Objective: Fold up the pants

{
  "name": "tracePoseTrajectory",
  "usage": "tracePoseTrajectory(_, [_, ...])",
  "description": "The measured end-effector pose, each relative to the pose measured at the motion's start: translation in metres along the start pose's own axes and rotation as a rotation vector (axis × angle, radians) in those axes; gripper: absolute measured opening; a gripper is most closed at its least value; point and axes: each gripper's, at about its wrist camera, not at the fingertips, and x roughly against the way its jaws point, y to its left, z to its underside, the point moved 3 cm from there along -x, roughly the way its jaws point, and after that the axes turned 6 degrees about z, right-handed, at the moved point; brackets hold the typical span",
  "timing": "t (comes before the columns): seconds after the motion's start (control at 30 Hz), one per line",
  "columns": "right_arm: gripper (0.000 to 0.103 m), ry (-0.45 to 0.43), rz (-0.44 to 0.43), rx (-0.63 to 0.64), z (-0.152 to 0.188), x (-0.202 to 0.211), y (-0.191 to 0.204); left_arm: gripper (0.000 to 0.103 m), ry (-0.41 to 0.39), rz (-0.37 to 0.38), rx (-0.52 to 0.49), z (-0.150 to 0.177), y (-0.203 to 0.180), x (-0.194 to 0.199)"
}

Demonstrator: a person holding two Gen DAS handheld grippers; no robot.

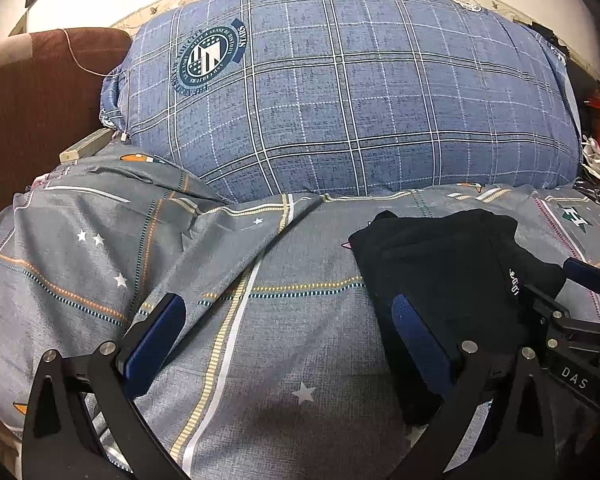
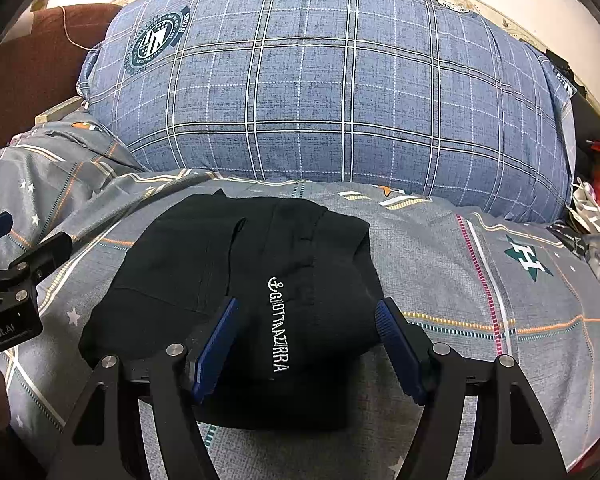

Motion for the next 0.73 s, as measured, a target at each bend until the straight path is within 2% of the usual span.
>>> tracePoseTrajectory(0.5, [0.072, -0.016, 0.004, 0.013, -0.0010, 0.0045, 0.0037, 0.103, 0.010, 0.010, 0.003, 0.0012, -0.0007, -0.0013])
tracePoseTrajectory(0.73, [0.072, -0.018, 0.004, 0.024, -0.0008, 0.0057, 0.0061, 0.103, 0.001, 0.048, 0.008, 0.0028, -0.0023, 0.0007])
